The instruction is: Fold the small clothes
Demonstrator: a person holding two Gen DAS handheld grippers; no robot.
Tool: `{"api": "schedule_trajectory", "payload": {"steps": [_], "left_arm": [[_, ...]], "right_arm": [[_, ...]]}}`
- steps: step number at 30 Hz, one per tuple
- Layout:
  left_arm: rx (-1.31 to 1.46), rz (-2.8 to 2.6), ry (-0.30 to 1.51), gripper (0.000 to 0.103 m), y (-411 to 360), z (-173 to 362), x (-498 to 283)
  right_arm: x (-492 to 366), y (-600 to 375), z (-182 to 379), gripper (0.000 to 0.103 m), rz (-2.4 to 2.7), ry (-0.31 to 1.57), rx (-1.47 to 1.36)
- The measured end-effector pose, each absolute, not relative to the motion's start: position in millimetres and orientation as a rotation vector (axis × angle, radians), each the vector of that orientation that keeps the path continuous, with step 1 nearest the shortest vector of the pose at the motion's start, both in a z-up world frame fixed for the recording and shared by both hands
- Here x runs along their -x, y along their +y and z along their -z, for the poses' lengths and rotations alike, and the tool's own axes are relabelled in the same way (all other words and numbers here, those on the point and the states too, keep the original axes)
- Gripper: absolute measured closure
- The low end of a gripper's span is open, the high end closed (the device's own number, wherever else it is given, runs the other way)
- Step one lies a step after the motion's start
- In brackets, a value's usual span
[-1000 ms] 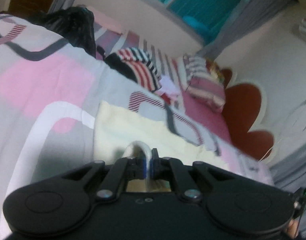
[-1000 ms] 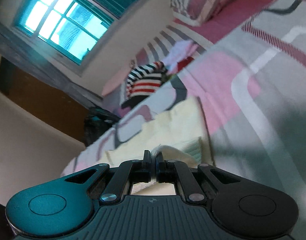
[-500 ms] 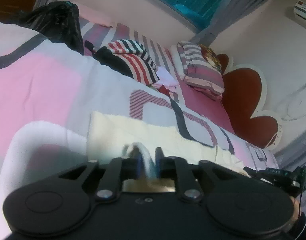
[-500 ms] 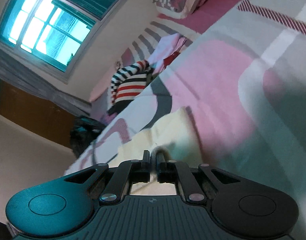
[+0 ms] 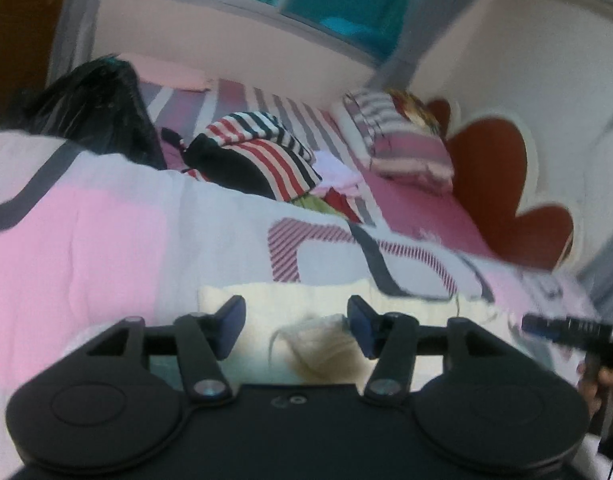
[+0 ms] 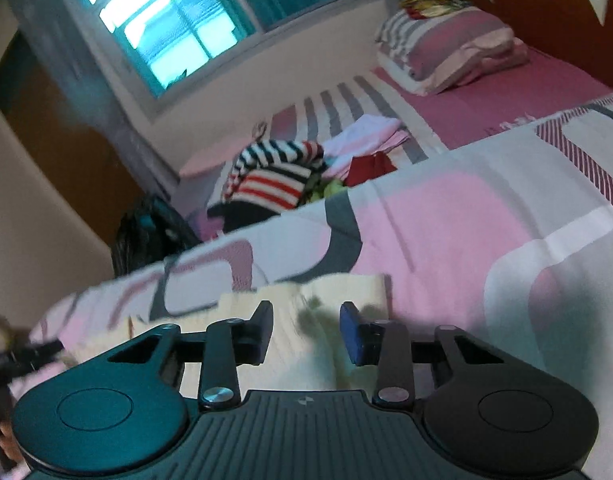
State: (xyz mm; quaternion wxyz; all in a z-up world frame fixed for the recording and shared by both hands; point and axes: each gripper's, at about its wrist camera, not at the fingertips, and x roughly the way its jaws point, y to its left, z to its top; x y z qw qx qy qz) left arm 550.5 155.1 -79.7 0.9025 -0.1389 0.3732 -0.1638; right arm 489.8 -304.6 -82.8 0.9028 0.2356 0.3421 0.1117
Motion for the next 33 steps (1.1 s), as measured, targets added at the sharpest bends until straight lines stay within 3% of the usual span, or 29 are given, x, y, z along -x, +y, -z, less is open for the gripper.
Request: {"api": "schedule_trajectory", "payload": {"steps": [4,9,11,13,15,17,23,24,25,26,27,33], "left_arm": [[0.253,0.366,0.8,0.042,145.2,85.1,-550.3],[0.201,0.382,0.835,0.054,134.7,95.3,-553.1],[0.17,0.394,0.829,0.054,129.5,96.3,-551.0],[0.162,0.41,0.808,0.052,129.1,94.7,-547.4],[0.18,0.42,0.775,0.037,133.0,93.7,-542.5],[0.189,0.423,0.747,0.034,137.3,92.7,-536.8],[0.151,0.425,0.808,0.059,134.5,98.2,-543.8],[0.139,0.415,0.824,0.062,132.7,99.8,-546.7],[0.132,0.411,0.828,0.067,131.1,100.8,-548.2],[0.123,0.41,0.821,0.085,129.5,101.2,-548.8],[0.116,0.413,0.813,0.09,129.0,101.3,-548.5],[0.094,0.398,0.688,0.092,126.0,92.3,-533.9]], "right_arm": [[-494.5,-296.0,96.2,0.065,-0.248,0.742,-0.468],[-497.8,-289.3,105.5,0.065,-0.246,0.768,-0.427],[-496.2,-285.5,104.9,0.066,-0.254,0.769,-0.392],[-497.1,-283.6,104.0,0.066,-0.258,0.772,-0.362],[-498.3,-282.1,104.9,0.066,-0.26,0.776,-0.349],[-498.6,-282.4,105.8,0.066,-0.261,0.776,-0.356],[-497.1,-283.1,107.2,0.068,-0.266,0.773,-0.353],[-497.3,-282.6,106.8,0.076,-0.265,0.772,-0.348],[-496.2,-282.5,106.4,0.101,-0.273,0.772,-0.341],[-496.6,-280.5,106.7,0.102,-0.285,0.778,-0.329],[-495.9,-278.0,105.8,0.102,-0.286,0.773,-0.307],[-488.7,-275.3,95.6,0.102,-0.285,0.684,-0.252]]}}
